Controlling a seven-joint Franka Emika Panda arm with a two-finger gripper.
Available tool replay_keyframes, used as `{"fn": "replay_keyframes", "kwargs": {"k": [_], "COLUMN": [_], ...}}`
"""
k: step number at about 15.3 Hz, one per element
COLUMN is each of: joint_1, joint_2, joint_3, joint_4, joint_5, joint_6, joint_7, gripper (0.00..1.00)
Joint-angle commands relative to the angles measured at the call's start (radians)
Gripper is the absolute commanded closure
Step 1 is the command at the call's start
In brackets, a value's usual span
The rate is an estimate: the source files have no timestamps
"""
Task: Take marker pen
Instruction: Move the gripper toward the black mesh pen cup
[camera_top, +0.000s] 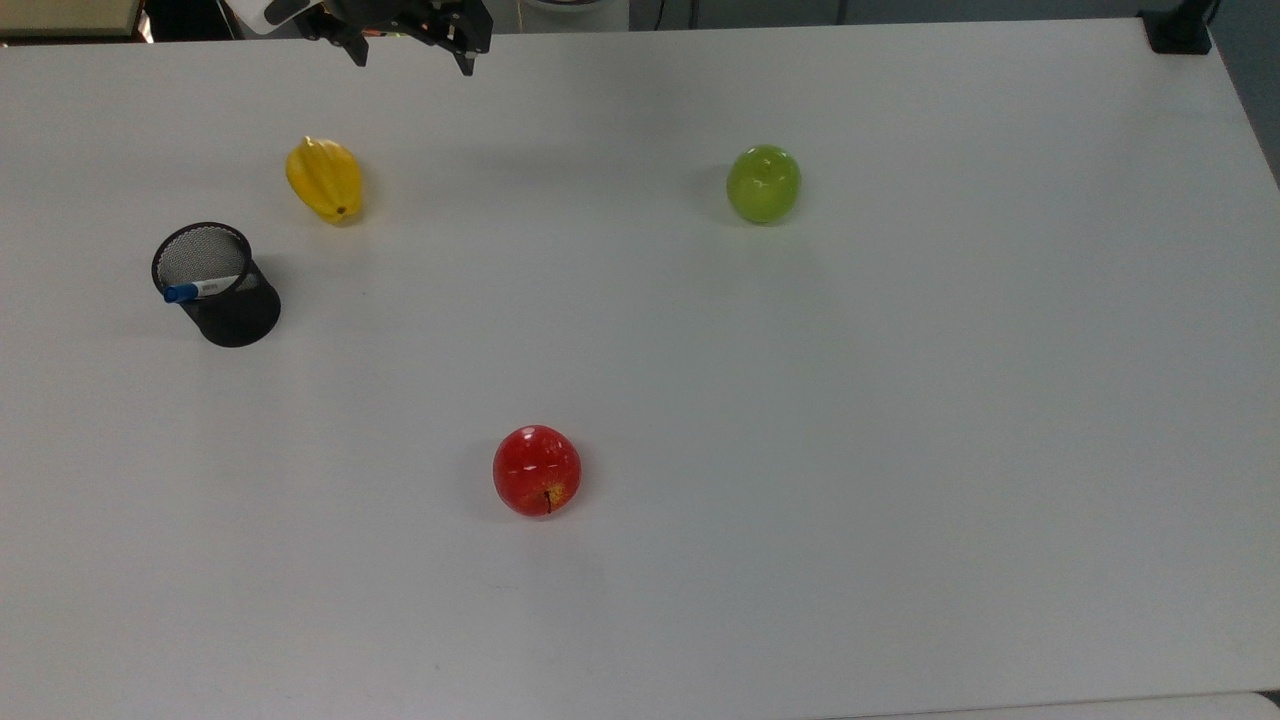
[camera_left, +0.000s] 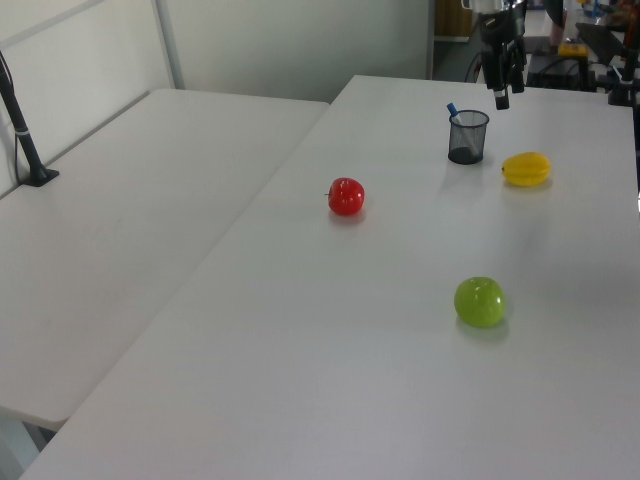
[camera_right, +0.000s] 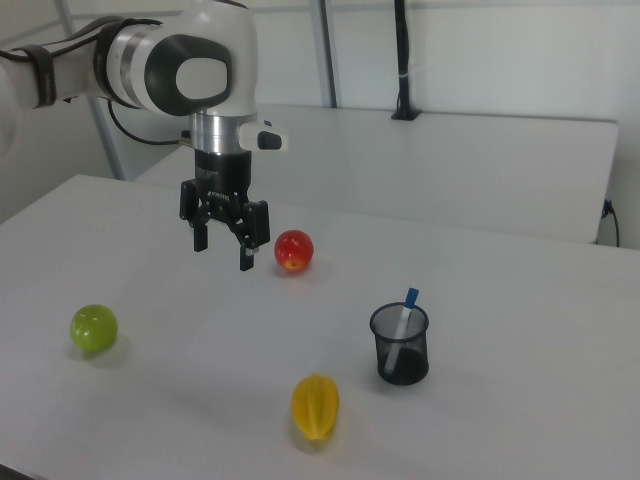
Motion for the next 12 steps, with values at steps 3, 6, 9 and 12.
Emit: {"fn": "replay_keyframes", "kwargs": {"k": [3, 6, 9, 12], "joint_1": [-0.013, -0.025, -0.094, -0.154], "joint_2": [-0.054, -0.054, -0.041, -0.031], "joint_3": [-0.015, -0.019, -0.020, -0.020], "joint_4": [-0.013, -0.009, 0.049, 0.080], "joint_5": [-0.006, 0.011, 0.060, 0.058], "joint_6": [-0.021, -0.016, -0.010, 0.060], "joint_7": [-0.010, -0.006, -0.010, 0.005], "gripper": [0.00, 0.00, 0.00, 0.00]}}
